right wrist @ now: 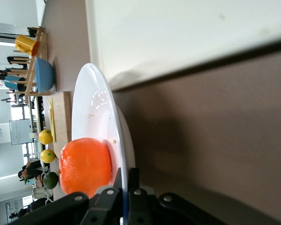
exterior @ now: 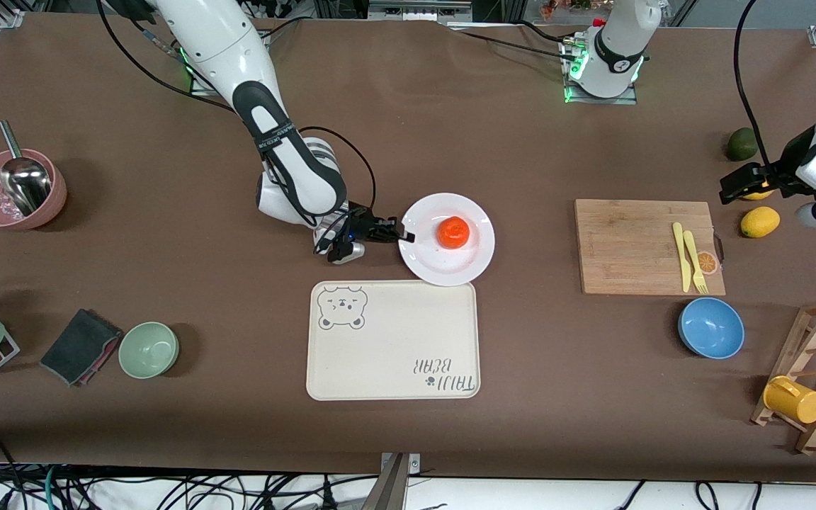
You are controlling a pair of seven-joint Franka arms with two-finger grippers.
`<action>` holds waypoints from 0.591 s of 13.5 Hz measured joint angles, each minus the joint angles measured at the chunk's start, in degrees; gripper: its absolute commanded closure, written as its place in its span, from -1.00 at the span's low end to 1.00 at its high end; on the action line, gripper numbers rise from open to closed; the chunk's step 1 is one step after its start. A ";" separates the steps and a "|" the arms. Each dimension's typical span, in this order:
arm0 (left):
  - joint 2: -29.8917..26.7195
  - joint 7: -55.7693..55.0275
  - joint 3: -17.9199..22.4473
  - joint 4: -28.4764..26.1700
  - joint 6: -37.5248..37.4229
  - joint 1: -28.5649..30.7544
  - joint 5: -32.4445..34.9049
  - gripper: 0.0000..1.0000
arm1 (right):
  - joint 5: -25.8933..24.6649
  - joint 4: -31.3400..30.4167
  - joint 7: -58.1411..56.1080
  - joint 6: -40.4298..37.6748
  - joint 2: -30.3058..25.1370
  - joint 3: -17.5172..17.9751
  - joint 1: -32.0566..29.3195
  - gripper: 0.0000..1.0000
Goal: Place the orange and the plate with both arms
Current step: 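Grip the plate rim with the right gripper and slide it onto the tray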
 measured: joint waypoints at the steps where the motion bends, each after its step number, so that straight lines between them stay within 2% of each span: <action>1: 0.00 0.00 0.01 0.27 0.00 0.01 0.00 -1.00 | -0.30 1.50 0.01 0.17 -0.13 -0.10 -0.42 1.00; 5: -0.03 -0.04 0.01 0.93 -0.02 0.01 0.00 -1.00 | -3.83 8.14 0.78 0.36 0.01 -0.41 -4.80 1.00; 8: -0.04 -0.04 0.08 1.50 -0.02 0.03 0.00 -1.00 | -8.45 13.00 5.27 0.31 3.05 -0.58 -9.49 1.00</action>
